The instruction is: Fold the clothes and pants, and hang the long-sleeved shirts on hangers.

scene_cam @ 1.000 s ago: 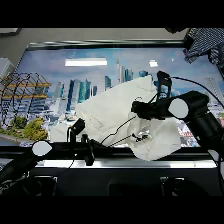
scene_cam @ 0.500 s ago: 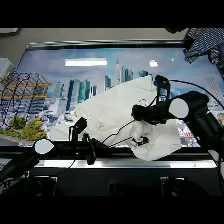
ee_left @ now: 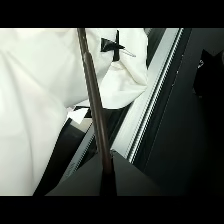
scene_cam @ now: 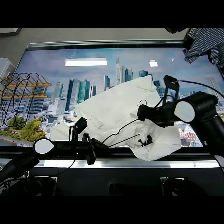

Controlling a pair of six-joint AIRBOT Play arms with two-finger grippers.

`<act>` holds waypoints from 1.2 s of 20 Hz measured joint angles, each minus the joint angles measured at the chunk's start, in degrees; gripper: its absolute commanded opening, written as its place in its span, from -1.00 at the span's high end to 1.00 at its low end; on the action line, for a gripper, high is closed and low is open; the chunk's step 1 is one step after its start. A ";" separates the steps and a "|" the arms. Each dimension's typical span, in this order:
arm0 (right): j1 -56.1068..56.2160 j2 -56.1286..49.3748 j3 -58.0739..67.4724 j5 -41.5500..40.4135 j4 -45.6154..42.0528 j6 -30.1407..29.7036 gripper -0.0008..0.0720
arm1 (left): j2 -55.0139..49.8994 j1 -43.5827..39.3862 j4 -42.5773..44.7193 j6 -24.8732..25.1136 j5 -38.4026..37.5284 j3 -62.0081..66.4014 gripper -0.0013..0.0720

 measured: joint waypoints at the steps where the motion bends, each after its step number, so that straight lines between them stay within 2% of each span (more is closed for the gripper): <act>1: -0.28 0.31 0.17 0.24 -0.87 1.36 -0.69 | 0.00 0.00 0.00 -0.02 0.02 0.00 0.92; 4: -5.73 0.83 2.05 2.78 -1.22 3.45 -0.68 | 0.00 0.00 0.00 -0.02 0.02 -0.02 0.92; 6: -14.43 0.90 3.63 4.11 3.54 -1.46 -0.61 | 0.00 0.00 0.00 -0.02 0.02 0.00 0.92; 8: -24.61 0.26 4.48 6.40 10.21 -12.15 -0.60 | 0.00 0.00 0.00 0.00 0.02 0.00 0.92; 11: -37.24 -2.93 5.01 14.91 16.46 -31.34 -0.12 | 0.00 0.00 0.00 -0.04 0.00 0.00 0.92; 14: -43.36 -6.80 5.18 19.06 17.59 -50.49 -0.22 | 0.00 0.00 0.00 -0.17 -0.04 0.00 0.92; 15: -44.28 -7.82 5.20 18.82 17.59 -55.34 -0.47 | 0.00 0.00 0.00 -0.20 -0.07 -0.02 0.92; 17: -45.18 -9.66 5.22 16.41 18.21 -65.31 -0.49 | 0.00 0.00 0.00 -0.22 -0.09 0.00 0.92; 21: -44.35 -14.21 5.25 12.90 19.02 -90.66 -0.50 | 0.00 0.00 0.00 -0.24 -0.24 0.00 0.92; 24: -42.36 -18.93 5.25 12.07 21.51 -102.64 -0.50 | 0.00 0.00 0.00 -0.26 -0.24 0.00 0.92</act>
